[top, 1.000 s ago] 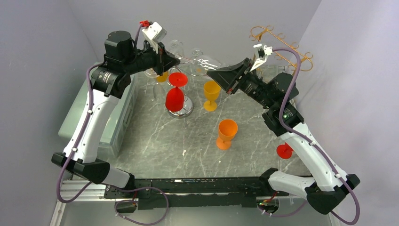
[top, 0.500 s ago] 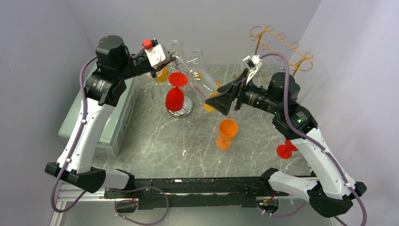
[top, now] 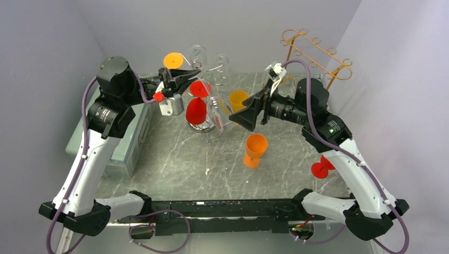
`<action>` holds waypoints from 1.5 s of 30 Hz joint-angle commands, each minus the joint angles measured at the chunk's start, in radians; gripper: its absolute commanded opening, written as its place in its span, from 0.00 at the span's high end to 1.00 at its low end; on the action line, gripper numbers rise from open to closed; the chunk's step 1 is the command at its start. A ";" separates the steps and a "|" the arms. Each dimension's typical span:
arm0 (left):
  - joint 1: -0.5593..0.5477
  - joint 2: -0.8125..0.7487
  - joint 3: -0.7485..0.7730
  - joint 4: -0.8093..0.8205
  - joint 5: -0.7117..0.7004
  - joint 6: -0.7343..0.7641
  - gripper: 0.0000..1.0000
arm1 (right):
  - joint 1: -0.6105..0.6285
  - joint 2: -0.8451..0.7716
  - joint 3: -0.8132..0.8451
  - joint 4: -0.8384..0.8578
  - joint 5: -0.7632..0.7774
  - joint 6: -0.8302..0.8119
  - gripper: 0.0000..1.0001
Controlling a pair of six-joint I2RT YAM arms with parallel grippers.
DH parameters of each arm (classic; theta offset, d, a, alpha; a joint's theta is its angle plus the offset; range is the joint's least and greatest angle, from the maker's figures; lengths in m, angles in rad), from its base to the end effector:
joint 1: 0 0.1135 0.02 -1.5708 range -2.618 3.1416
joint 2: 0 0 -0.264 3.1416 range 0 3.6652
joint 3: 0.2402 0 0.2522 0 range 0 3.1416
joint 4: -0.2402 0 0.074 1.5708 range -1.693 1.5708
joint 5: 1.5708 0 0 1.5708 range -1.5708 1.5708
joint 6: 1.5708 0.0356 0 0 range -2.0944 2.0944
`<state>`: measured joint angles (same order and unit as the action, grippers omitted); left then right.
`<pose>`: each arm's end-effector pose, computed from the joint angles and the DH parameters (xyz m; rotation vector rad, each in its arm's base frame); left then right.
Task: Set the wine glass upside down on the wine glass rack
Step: Turn the wine glass upside down at the wine rack.
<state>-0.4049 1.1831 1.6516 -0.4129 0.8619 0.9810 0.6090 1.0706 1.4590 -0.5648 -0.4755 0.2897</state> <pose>0.1812 -0.1070 0.5275 1.4007 0.6346 -0.1943 0.1559 0.1286 0.4749 -0.6522 1.7332 1.0564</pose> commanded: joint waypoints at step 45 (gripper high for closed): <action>-0.049 -0.010 0.224 -0.521 -0.478 -0.440 0.01 | -0.037 -0.051 -0.649 0.900 0.321 -0.092 0.96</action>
<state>-0.4522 1.1923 1.8275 -0.7170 0.5762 0.7143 0.6449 1.0431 0.8566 0.0998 -0.1818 0.1596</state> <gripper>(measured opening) 0.994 0.697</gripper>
